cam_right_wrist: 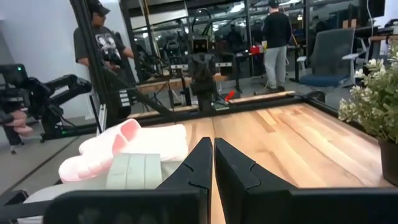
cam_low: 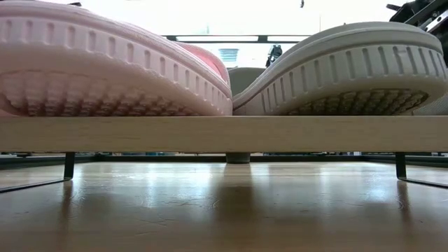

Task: Pick and place slides into the shelf
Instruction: Return to Home Position

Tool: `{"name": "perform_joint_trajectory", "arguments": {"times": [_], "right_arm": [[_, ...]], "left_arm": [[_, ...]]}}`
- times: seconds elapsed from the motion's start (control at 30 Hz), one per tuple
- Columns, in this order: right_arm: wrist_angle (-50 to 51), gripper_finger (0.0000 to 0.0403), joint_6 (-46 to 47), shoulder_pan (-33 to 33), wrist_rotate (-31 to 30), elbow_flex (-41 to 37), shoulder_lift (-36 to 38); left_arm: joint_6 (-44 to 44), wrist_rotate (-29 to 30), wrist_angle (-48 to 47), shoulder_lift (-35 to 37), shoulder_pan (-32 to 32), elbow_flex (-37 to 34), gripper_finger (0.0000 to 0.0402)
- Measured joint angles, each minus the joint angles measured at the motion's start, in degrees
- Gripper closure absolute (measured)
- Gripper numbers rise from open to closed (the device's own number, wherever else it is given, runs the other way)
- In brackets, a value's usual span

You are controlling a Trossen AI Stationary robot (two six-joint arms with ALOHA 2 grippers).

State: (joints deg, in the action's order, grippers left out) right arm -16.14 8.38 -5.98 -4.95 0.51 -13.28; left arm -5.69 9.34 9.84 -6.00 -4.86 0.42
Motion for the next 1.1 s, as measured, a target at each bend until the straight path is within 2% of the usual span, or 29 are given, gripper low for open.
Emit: {"name": "perform_joint_trajectory", "arguments": {"times": [0.23,0.4,0.67,1.1], "right_arm": [[1.01,0.0394,2.29,0.00,-0.85,0.00,-0.33],[0.45,0.0394,-1.48,0.00,-1.41,0.01,-0.59],[0.81,0.0394,-2.79,0.00,-7.59,0.02,-0.77],[1.02,0.0394,-2.55,0.00,-7.62,0.04,-0.79]], "left_arm": [[0.34,-0.09,-0.20,-3.35,-0.02,-0.04,0.0402],[4.02,-1.32,0.09,-5.16,-0.03,0.54,0.0402],[5.14,-1.32,0.23,-5.51,-0.04,1.18,0.0402],[4.93,-1.25,0.24,-5.21,-0.04,1.33,0.0402]]}}
